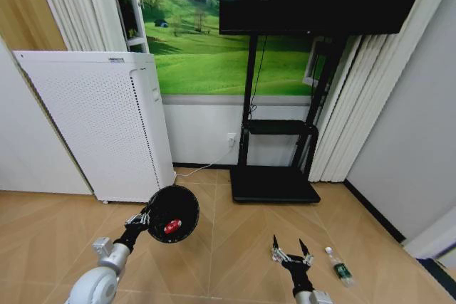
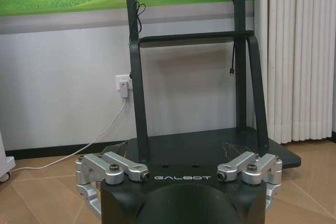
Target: Pick up the trash bin and place the garbage on the floor into it.
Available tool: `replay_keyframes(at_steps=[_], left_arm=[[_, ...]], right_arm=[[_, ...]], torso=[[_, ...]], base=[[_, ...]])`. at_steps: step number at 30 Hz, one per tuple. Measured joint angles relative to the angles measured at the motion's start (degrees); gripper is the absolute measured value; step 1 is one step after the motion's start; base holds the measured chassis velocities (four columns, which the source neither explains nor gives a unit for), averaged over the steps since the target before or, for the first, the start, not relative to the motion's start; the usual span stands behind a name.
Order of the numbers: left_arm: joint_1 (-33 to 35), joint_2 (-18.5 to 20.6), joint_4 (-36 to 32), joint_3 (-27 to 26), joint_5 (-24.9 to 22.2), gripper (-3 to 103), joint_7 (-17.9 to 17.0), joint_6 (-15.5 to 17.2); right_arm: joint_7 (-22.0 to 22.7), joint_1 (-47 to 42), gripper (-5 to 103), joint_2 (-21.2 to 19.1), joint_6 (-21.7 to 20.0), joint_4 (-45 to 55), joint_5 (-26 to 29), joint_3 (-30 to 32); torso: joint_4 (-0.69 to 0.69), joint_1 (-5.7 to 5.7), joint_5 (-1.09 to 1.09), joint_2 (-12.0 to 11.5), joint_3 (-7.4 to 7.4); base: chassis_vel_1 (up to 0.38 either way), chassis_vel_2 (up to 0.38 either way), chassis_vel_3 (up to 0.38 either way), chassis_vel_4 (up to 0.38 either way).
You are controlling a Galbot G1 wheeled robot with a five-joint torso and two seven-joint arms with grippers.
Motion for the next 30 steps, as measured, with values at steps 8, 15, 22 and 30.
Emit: replay_keyframes(at_steps=[8, 15, 22, 30], left_arm=[[-0.46, 0.5, 0.34, 0.29, 0.02, 7, 1.39, 0.02], [-0.72, -0.27, -0.13, -0.8, -1.38, 7, 0.53, 0.06], [2.2, -2.29, -0.76, -5.56, -11.54, 7, -8.94, 7.72], [8.75, -3.58, 0.65, -14.0, -15.14, 7, -10.41, 12.1]], right_arm=[[-0.16, -0.53, 100, 1.62, 0.81, -0.96, -0.81, 0.02], [-0.2, -0.19, 100, 1.18, 1.45, -1.69, -2.21, -0.03], [-0.41, 2.34, 100, -3.48, -0.89, -4.8, -4.41, -3.06], [-0.41, 5.17, 100, -7.93, -1.45, -7.58, -3.77, -6.41]], torso=[[-0.04, 0.0, 0.01, 0.0, 0.0], [-0.05, 0.0, 0.01, 0.0, 0.0], [-0.01, 0.0, 0.02, 0.0, 0.0], [-0.02, 0.0, 0.01, 0.0, 0.0]], base=[[-0.054, -0.059, -0.028, -0.02], [-0.045, -0.054, -0.066, -0.062], [-0.003, -0.006, -0.007, -0.008], [0.0, 0.0, 0.0, 0.0]])
